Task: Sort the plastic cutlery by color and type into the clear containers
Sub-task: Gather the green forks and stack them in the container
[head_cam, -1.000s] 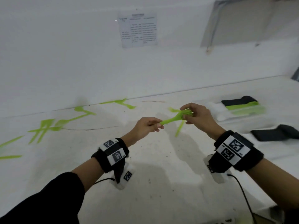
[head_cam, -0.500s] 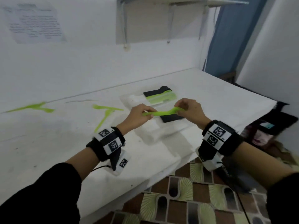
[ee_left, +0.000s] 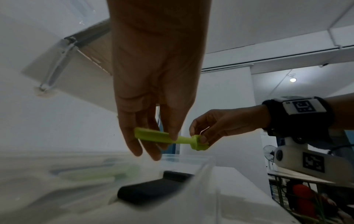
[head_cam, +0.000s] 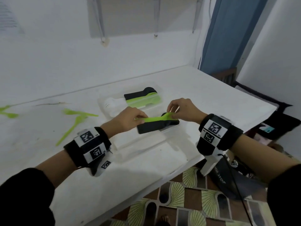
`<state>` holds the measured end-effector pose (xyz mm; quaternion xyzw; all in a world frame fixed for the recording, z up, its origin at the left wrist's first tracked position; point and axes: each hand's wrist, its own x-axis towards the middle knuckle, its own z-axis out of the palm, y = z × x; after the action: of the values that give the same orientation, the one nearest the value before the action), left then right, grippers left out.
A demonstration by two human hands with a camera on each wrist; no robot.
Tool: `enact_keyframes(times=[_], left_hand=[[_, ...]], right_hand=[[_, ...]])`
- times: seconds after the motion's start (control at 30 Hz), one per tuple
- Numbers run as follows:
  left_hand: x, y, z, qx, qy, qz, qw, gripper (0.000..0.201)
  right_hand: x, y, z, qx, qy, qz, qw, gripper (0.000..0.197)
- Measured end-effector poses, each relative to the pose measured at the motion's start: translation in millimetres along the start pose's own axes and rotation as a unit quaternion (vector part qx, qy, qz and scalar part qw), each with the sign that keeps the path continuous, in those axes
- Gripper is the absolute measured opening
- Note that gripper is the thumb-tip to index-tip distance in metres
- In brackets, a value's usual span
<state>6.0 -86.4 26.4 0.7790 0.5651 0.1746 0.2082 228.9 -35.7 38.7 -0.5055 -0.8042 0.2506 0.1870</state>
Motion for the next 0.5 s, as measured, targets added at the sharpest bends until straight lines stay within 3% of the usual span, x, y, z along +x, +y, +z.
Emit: enact_keyframes(times=[0.23,0.5], left_hand=[[2.7,-9.9,7.0,-0.018,-0.045,0.013,0.999,0.017],[19.4,-7.5,18.0,0.076,-0.162,-0.021,0.984,0.022]], right_hand=[[39.3,16.7,-7.8,-0.069,-0.142,-0.103,0.982,0.015],[64.4,34.9,-0.7,-0.083,-0.280,-0.127,0.948,0.017]])
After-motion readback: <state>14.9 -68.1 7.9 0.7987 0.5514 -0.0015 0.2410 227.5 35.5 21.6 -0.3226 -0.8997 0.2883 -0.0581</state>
